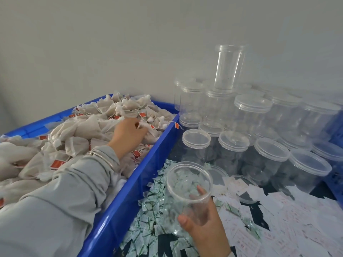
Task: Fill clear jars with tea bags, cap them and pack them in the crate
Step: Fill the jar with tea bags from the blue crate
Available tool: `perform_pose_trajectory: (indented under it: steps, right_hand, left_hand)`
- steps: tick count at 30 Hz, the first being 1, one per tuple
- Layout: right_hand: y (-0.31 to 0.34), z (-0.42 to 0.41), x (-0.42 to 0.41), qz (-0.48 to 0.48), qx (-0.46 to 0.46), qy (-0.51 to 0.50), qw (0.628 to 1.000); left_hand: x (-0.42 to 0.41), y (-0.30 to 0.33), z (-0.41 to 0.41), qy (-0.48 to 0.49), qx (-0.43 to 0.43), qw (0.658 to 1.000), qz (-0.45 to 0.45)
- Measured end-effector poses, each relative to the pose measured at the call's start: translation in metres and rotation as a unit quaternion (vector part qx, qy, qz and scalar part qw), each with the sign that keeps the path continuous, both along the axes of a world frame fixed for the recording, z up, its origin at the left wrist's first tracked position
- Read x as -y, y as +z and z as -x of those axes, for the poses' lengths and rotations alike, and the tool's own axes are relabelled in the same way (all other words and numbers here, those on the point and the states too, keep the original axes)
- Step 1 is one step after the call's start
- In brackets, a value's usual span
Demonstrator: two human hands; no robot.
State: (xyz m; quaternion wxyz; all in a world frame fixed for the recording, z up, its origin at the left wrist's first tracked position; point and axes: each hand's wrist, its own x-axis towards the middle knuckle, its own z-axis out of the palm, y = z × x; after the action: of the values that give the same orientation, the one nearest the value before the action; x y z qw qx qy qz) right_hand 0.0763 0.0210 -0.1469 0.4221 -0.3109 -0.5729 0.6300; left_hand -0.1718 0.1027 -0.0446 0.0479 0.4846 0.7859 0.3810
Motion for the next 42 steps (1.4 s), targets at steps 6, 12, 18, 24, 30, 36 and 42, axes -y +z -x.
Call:
perform_pose_trajectory:
  steps: [6, 12, 18, 24, 30, 36, 42]
  right_hand:
    - [-0.009, 0.001, -0.003, 0.005, -0.01, -0.026, 1.0]
    - [-0.017, 0.001, -0.007, 0.009, 0.026, -0.06, 0.998]
    - [-0.018, -0.002, -0.009, 0.026, 0.009, -0.088, 0.996]
    - [-0.016, -0.001, -0.008, 0.031, 0.013, -0.087, 0.996]
    - [-0.011, 0.0, -0.004, 0.003, 0.015, -0.077, 0.997]
    - [-0.011, 0.0, -0.006, 0.009, 0.011, -0.085, 0.996]
    - [-0.014, 0.001, -0.004, 0.008, 0.039, -0.072, 0.997]
  left_hand:
    - [0.012, 0.031, -0.021, -0.084, 0.309, 0.942, -0.105]
    - [0.029, 0.037, -0.052, -0.248, 0.297, 0.92, -0.053]
    - [0.045, 0.035, -0.075, -0.368, 0.167, 0.915, -0.006]
    - [0.046, 0.028, -0.08, -0.387, 0.104, 0.915, 0.034]
    - [0.046, 0.028, -0.084, -0.371, 0.133, 0.919, -0.005]
    - [0.028, 0.029, -0.05, -0.201, 0.12, 0.968, -0.093]
    - [0.007, 0.006, 0.013, -0.007, 0.004, 1.0, -0.027]
